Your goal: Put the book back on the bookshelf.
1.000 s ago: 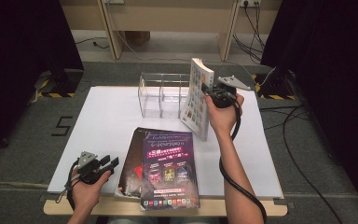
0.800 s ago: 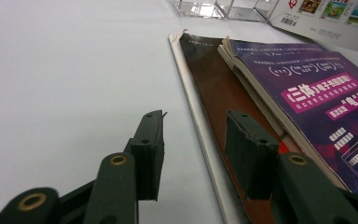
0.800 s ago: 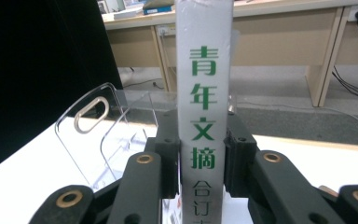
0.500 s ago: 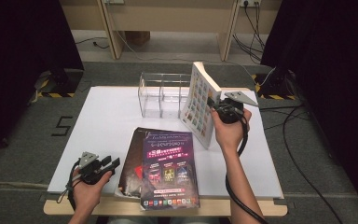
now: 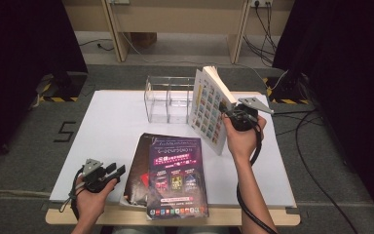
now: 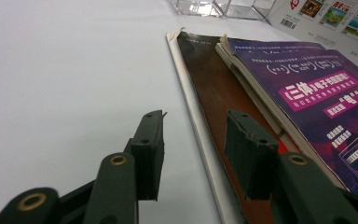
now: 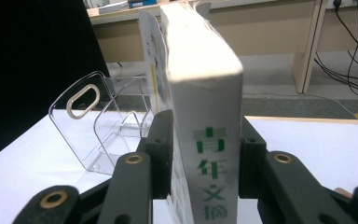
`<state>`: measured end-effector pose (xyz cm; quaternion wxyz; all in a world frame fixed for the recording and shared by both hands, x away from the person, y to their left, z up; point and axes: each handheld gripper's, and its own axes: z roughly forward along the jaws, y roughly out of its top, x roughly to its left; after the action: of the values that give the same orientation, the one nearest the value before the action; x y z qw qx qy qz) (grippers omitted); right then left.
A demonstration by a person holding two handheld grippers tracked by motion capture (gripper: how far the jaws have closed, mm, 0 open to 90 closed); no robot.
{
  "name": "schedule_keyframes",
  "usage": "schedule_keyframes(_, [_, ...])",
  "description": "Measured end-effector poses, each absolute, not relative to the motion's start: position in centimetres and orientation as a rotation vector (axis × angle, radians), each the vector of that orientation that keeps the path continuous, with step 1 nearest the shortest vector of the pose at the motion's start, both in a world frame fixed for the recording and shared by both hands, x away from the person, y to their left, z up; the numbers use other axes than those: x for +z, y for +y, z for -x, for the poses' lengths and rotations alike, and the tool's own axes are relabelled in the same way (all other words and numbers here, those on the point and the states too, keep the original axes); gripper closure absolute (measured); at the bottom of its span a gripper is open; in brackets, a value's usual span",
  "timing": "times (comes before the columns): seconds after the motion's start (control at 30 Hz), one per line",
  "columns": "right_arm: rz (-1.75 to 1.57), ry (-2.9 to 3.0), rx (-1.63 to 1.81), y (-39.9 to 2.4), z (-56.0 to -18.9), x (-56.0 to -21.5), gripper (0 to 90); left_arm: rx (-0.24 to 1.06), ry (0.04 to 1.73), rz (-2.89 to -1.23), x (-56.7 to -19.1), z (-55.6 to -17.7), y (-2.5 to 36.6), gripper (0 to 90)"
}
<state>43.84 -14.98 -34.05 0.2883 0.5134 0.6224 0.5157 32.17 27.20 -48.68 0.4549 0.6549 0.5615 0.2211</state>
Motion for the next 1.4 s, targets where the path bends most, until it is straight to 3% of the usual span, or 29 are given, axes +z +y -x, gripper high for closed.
schedule_keyframes(0.4, [-1.374,1.678,1.356,-14.9,-45.1,-32.9,64.2,0.545,1.388,-1.612,-48.7,-32.2,27.2,56.6])
schedule_keyframes(0.73, [-1.382,1.720,1.294,-14.7,-45.5,-32.6,73.7,0.543,1.385,-1.619,-48.8,-32.2,27.1,56.6])
schedule_keyframes(1.4, [-1.363,1.655,1.340,-12.7,-46.3,-31.1,74.7,0.545,1.389,-1.618,-48.7,-32.3,27.3,56.7])
